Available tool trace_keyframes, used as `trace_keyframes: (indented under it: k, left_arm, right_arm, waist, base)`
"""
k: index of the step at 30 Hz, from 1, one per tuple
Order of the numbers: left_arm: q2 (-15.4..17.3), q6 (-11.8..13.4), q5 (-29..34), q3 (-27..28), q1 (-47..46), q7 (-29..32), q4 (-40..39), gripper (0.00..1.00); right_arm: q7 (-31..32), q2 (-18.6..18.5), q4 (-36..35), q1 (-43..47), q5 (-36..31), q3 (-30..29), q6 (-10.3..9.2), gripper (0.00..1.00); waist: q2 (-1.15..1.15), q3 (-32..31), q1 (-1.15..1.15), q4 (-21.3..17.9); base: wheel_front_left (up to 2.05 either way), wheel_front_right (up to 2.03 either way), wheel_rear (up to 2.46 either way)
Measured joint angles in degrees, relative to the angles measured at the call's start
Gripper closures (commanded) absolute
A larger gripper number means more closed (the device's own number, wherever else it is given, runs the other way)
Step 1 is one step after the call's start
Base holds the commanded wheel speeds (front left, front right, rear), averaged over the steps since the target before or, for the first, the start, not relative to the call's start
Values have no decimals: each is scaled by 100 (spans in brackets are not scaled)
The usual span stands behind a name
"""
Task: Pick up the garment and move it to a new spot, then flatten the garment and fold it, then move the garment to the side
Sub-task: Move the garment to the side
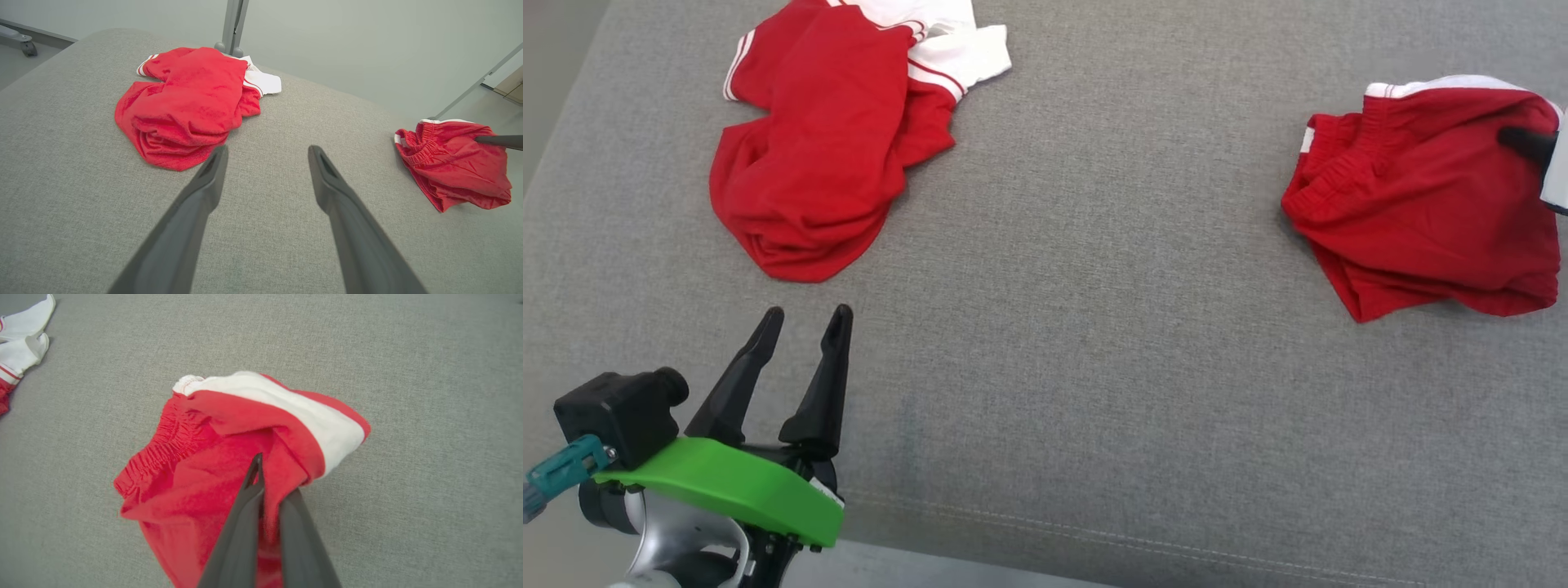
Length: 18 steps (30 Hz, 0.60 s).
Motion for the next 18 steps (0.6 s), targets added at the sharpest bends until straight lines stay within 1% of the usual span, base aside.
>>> trace_keyframes:
  k: [8,12,18]
  left_arm:
    - [38,0,45,27,-169,116,-69,0]
    - [45,0,45,23,-184,170,-132,0]
    - [86,0,60,19,-315,250,-223,0]
  right_arm:
    - [-370,-124,131,-119,-458,-1,-4,100]
    - [-546,-224,218,-124,-543,-27,-5,100]
    - [-1012,-243,387,-191,-704,-145,-7,100]
  waist:
    - [0,151,0,-331]
    - [0,251,0,-448]
    - [0,465,0,-607]
  base:
    - [0,0,0]
    - [0,0,0]
    - [0,0,0]
